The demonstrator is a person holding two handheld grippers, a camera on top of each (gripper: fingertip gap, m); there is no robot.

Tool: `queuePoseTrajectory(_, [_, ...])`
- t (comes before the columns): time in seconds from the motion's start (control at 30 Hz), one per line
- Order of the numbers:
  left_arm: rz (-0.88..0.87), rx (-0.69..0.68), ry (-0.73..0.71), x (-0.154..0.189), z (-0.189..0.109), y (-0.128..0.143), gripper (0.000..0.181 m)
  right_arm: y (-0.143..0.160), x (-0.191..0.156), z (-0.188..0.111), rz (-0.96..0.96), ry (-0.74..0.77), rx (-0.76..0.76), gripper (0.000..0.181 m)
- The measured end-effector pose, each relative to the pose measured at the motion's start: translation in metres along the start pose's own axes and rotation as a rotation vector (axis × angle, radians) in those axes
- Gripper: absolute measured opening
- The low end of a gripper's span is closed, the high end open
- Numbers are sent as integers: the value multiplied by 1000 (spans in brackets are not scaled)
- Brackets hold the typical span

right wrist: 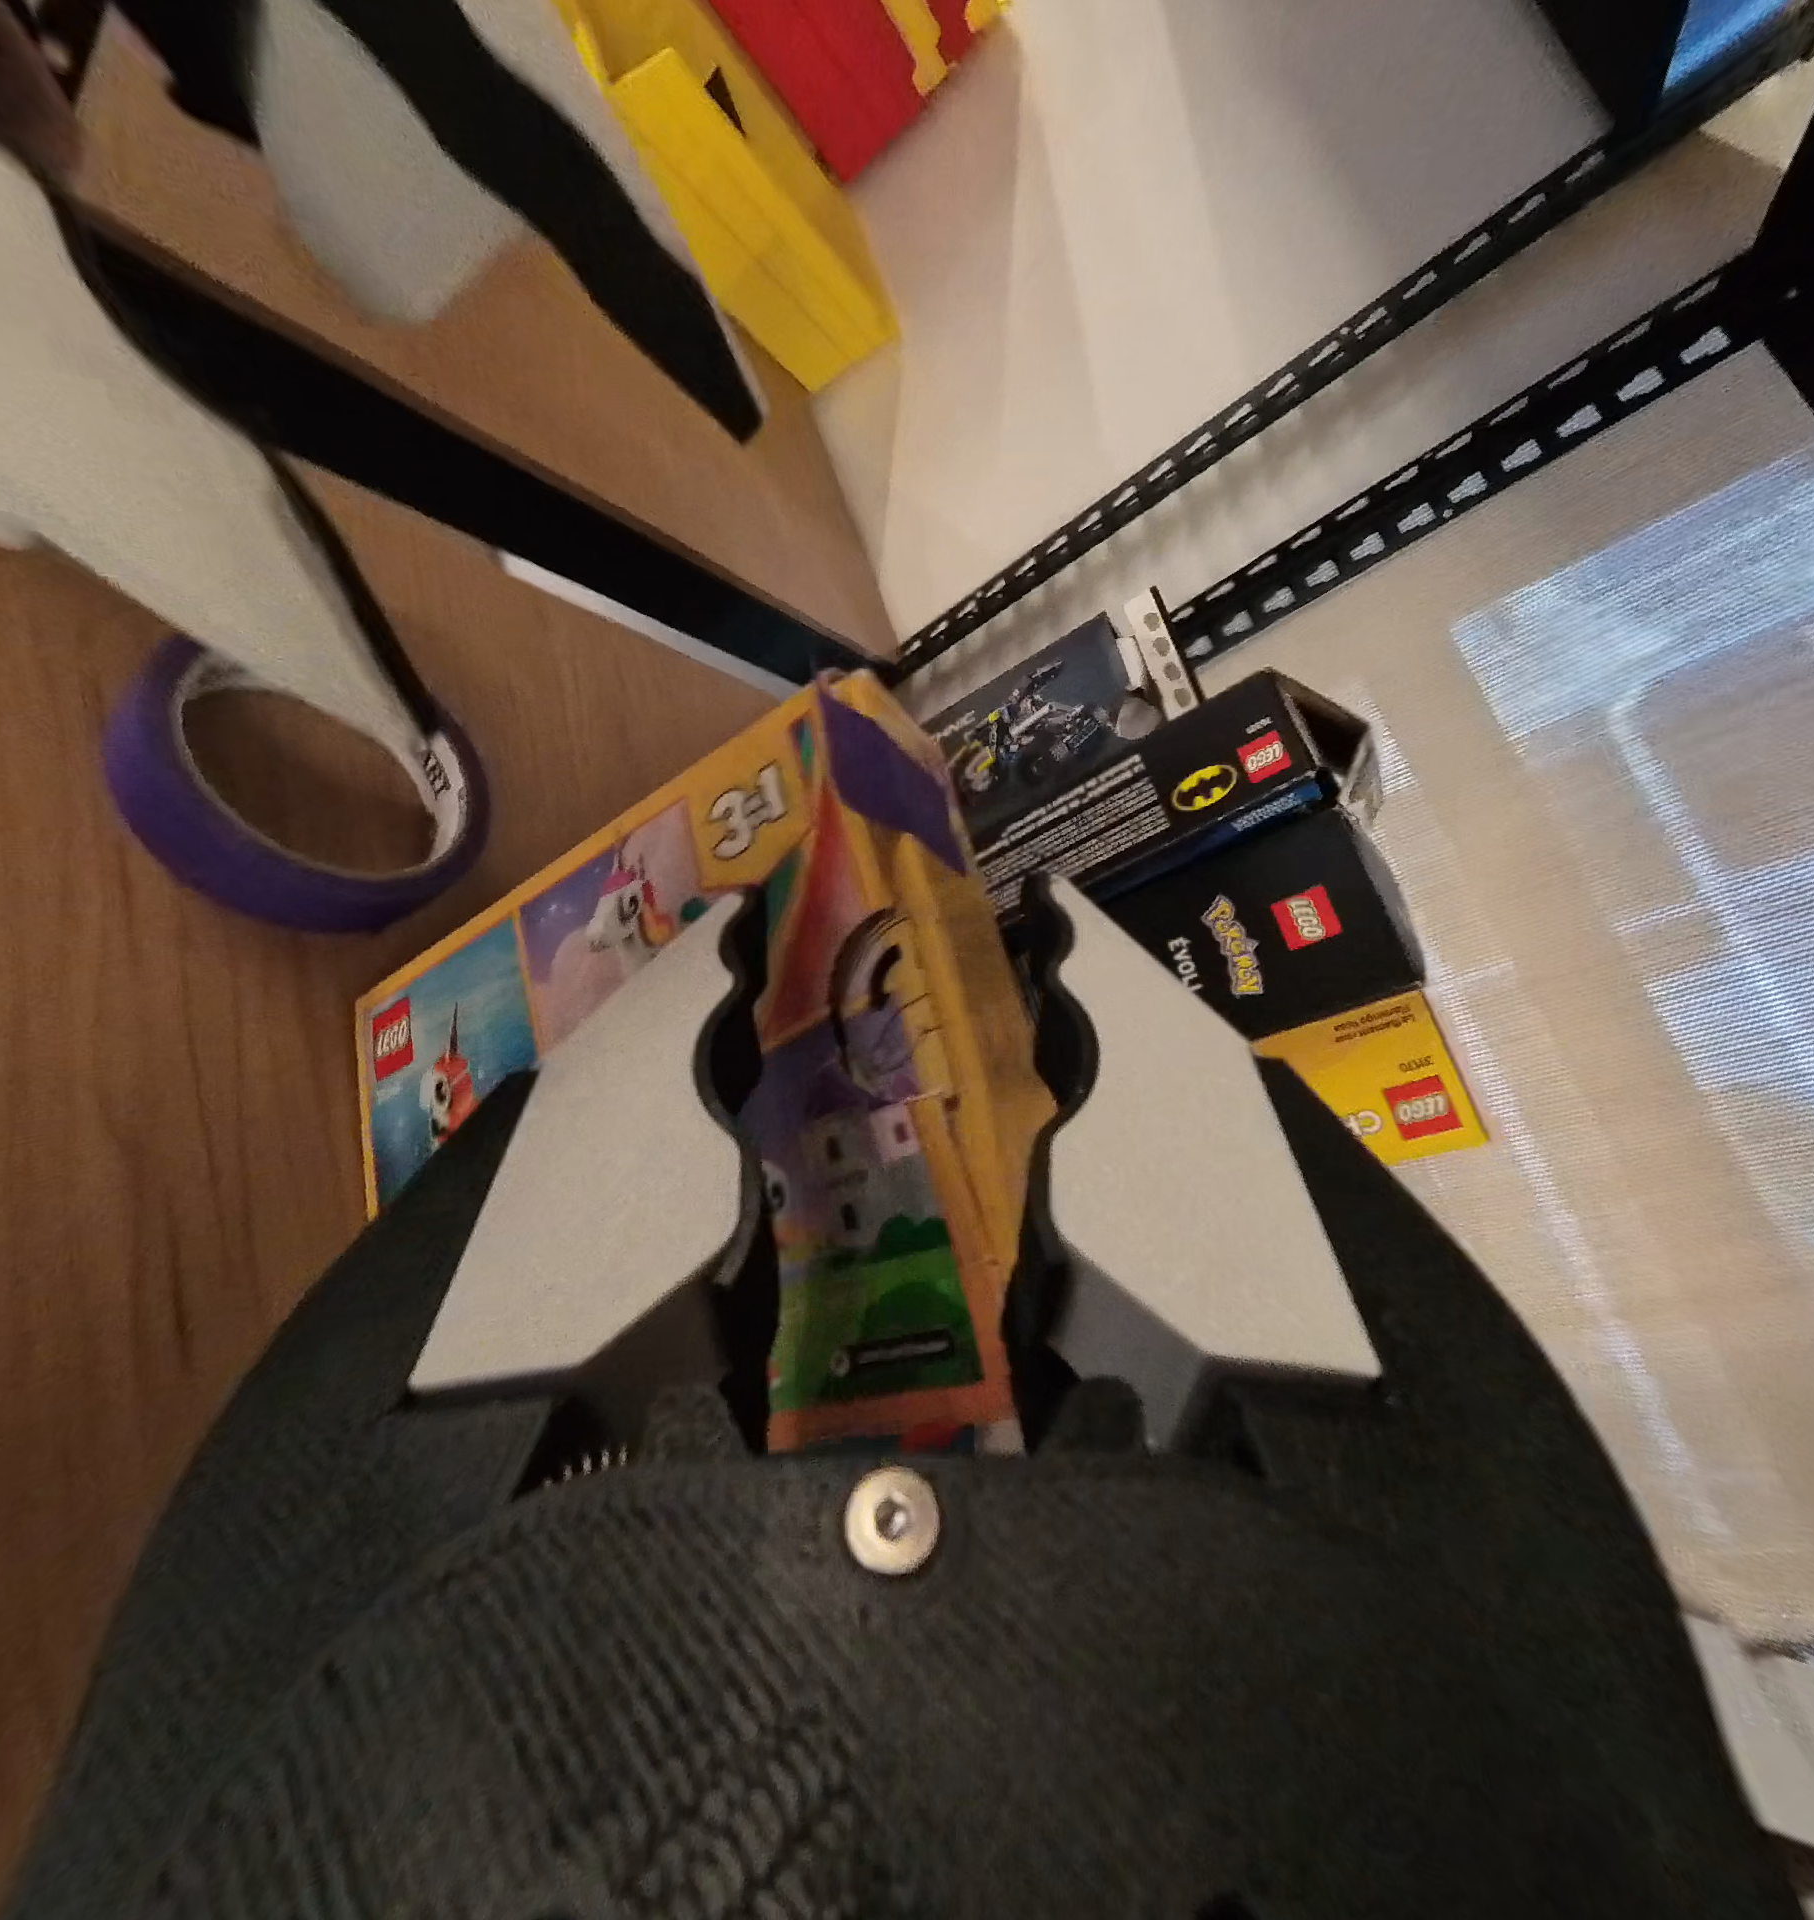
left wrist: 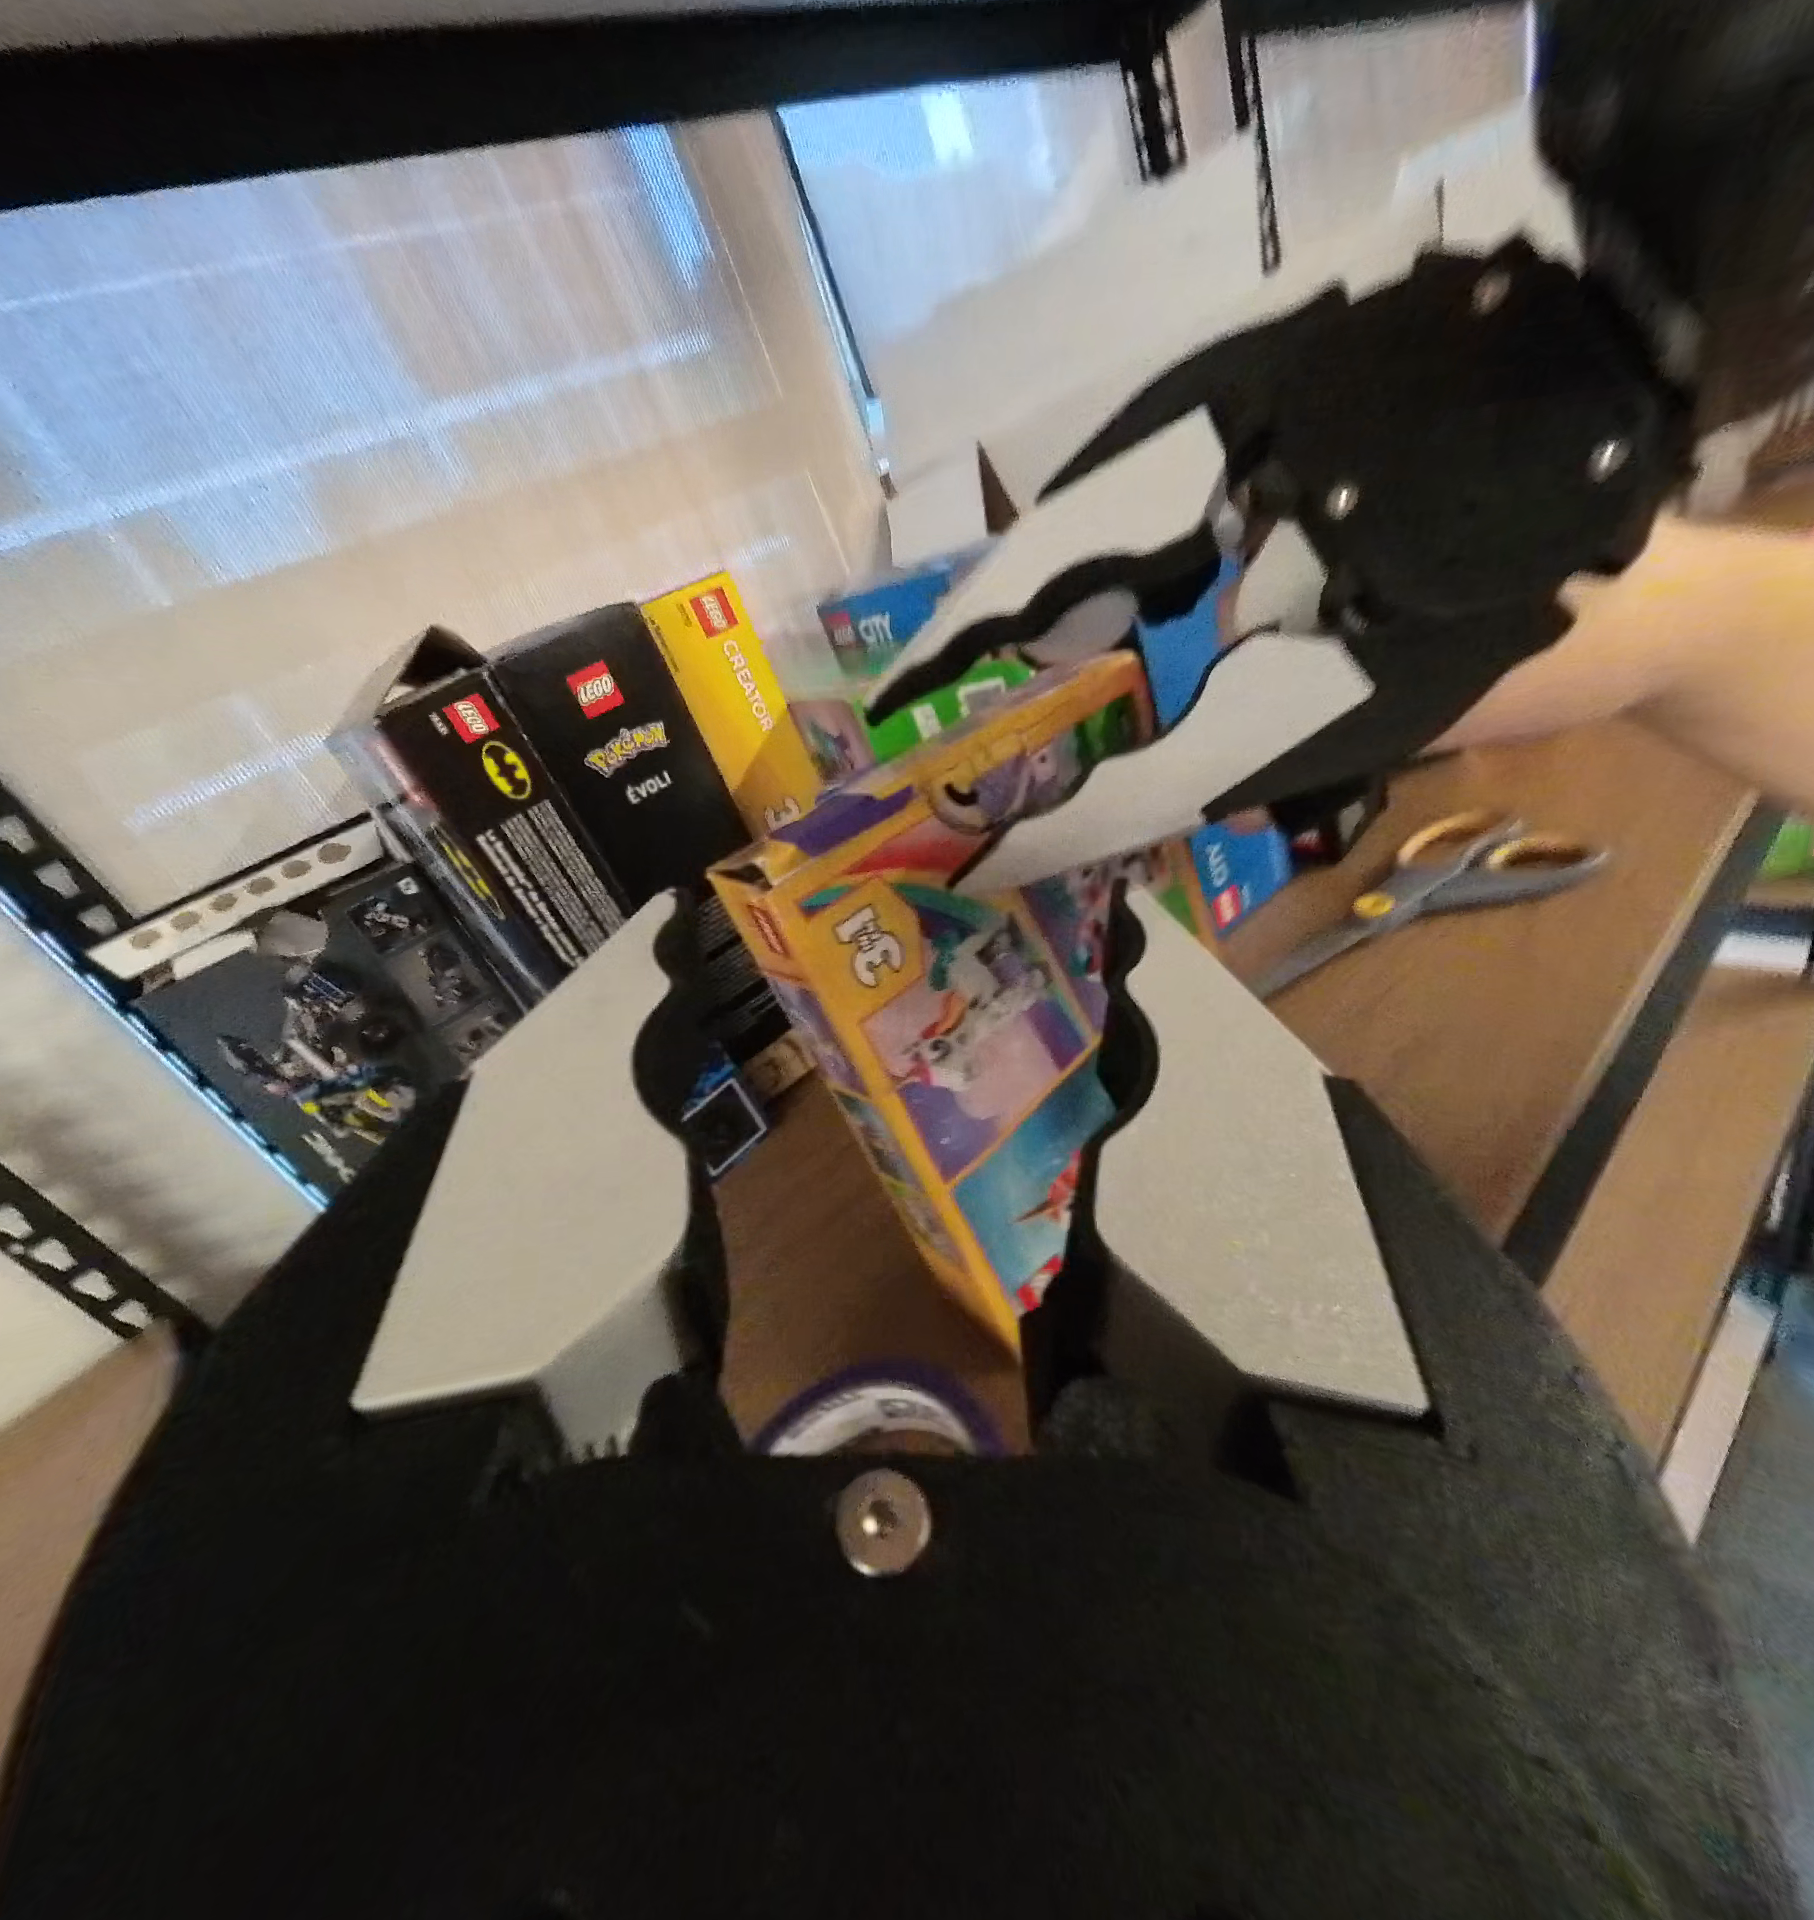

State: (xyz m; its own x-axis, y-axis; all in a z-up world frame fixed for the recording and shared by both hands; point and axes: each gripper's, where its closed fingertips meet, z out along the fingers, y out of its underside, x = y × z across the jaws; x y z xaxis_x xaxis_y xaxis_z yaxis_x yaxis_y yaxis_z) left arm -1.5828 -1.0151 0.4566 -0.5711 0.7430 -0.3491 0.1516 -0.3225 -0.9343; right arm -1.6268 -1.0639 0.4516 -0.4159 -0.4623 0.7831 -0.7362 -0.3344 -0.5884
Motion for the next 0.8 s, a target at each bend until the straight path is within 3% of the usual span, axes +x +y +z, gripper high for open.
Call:
queuePoseTrajectory(0.1, [43, -49, 30, -12, 14, 4, 78, -1, -9, 4, 73, -150, -11, 50])
queuePoseTrajectory(0.2, [-20, -14, 99, -14, 19, -3, 77, 7, -7, 4, -60, -143, -67, 33])
queuePoseTrajectory(0.3, [78, -34, 124, -11, 21, 0, 79, 3, -11, -4, -36, -190, -20, 31])
queuePoseTrajectory(0.57, [222, -34, 218, 13, 23, 4, 61, 2, -15, -20, -52, -330, 107, 31])
queuePoseTrajectory(0.8, [351, -110, 252, 17, 26, 10, 54, -6, -20, -22, -34, -310, 131, 39])
